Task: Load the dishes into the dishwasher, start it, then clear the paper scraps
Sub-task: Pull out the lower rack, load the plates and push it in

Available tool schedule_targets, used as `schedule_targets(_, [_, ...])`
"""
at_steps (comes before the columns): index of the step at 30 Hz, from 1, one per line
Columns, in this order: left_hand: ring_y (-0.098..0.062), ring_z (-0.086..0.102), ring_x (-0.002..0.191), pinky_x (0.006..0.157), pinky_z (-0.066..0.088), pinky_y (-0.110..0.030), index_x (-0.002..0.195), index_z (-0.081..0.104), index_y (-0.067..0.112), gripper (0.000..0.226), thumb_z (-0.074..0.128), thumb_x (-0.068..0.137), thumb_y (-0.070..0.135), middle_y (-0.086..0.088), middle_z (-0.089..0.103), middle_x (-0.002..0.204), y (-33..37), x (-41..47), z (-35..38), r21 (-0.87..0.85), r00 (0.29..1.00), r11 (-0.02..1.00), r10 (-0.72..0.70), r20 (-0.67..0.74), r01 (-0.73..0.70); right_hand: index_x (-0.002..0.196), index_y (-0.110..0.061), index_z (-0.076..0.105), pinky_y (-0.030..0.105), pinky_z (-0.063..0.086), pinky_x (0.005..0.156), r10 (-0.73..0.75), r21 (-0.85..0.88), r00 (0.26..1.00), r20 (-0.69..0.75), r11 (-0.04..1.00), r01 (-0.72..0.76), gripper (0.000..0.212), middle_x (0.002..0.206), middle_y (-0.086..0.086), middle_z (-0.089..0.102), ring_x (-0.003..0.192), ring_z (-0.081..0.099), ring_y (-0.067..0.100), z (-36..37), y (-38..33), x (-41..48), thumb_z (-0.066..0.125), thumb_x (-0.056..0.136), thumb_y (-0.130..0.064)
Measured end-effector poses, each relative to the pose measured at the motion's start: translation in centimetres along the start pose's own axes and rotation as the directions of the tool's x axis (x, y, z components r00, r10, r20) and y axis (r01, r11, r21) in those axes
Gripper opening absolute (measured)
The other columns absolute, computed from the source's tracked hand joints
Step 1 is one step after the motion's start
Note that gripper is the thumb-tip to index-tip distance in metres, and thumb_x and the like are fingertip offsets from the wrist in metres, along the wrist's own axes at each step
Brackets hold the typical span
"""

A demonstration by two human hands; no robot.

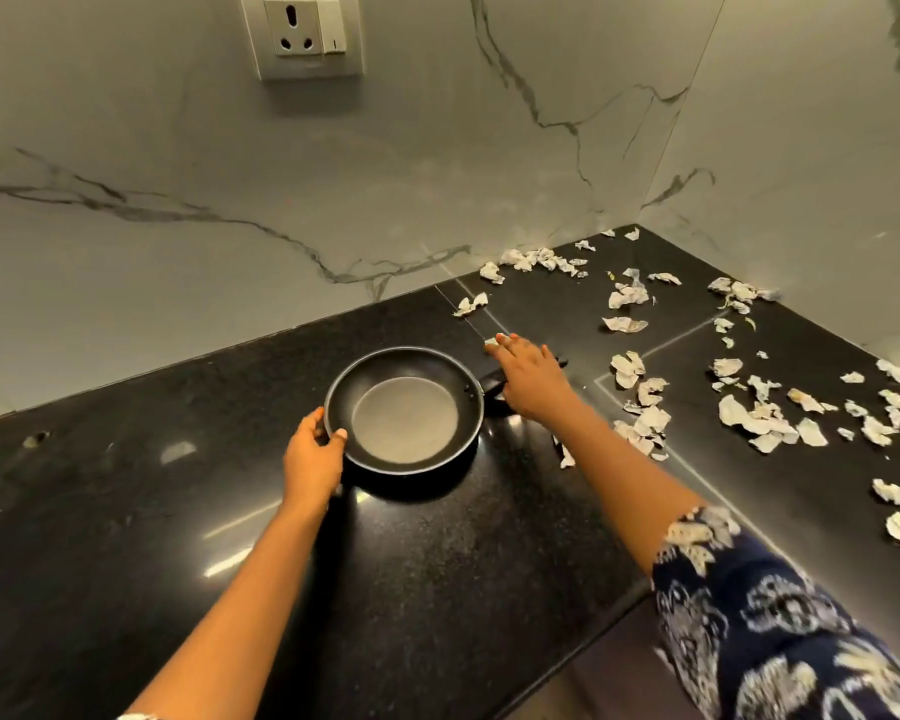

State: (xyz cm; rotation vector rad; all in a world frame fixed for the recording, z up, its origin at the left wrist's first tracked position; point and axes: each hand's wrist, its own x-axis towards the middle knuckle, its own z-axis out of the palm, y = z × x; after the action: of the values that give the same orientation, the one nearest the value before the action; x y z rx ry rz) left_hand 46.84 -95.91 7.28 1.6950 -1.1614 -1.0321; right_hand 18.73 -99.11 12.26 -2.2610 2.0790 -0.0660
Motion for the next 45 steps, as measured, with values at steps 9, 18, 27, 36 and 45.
schedule_targets(9, [-0.019,0.062,0.094,0.083,0.055,-0.043,0.135,0.046,0.022,0.049,0.048,0.092,-0.001,-0.002,0.060,0.118,1.6,1.3,-0.4,-0.044,0.999,0.999,0.028,0.036,-0.027,0.113,-0.016,0.056,0.034,0.043,0.076,-0.060,-0.112,0.983,0.175,0.990,0.081,0.033,0.115,0.008,0.062,0.106,0.057,0.030,-0.9,0.9,1.2,0.064,0.081,-0.021])
schedule_targets(18, [-0.011,0.058,0.099,0.076,0.055,-0.034,0.133,0.046,0.028,0.044,0.047,0.096,0.004,0.002,0.054,0.118,7.2,-9.4,-1.5,-0.188,0.931,0.945,0.303,0.201,-0.267,0.110,-0.025,0.060,0.031,0.042,0.074,0.208,0.010,0.977,-0.045,0.978,-0.208,0.042,0.103,0.003,0.066,0.097,0.058,0.025,-7.2,1.3,-17.7,0.070,0.074,-0.043])
schedule_targets(27, [-0.021,0.060,0.099,0.084,0.053,-0.041,0.124,0.050,0.024,0.042,0.046,0.094,-0.005,0.003,0.061,0.107,-0.3,-32.5,0.4,-0.263,0.805,0.901,0.427,0.412,-0.344,0.093,-0.017,0.055,0.034,0.053,0.070,0.465,0.212,0.865,0.189,0.841,-0.498,0.031,0.079,-0.003,0.063,0.076,0.063,0.019,-2.9,1.8,-48.6,0.071,0.070,-0.029])
schedule_targets(36, [-0.007,0.059,0.089,0.078,0.046,-0.021,0.107,0.053,0.026,0.025,0.046,0.097,0.004,0.005,0.061,0.099,-10.1,-54.1,0.1,-0.175,0.682,0.962,0.273,0.678,-0.210,0.097,-0.026,0.050,0.026,0.048,0.058,0.579,0.489,0.704,0.411,0.512,-0.707,0.034,0.078,-0.006,0.064,0.064,0.060,0.007,6.9,-1.6,-76.9,0.063,0.082,-0.053])
schedule_targets(45, [-0.020,0.041,0.134,0.115,0.027,-0.041,0.131,0.056,0.024,0.058,0.041,0.090,0.062,-0.006,0.053,0.137,-17.5,-67.5,1.2,0.134,0.327,0.990,-0.117,0.938,-0.032,0.109,-0.025,0.057,0.032,0.050,0.076,0.746,0.640,0.512,0.425,0.153,-0.753,0.042,0.091,0.005,0.066,0.078,0.064,0.011,13.9,-8.6,-97.6,0.034,0.093,-0.057])
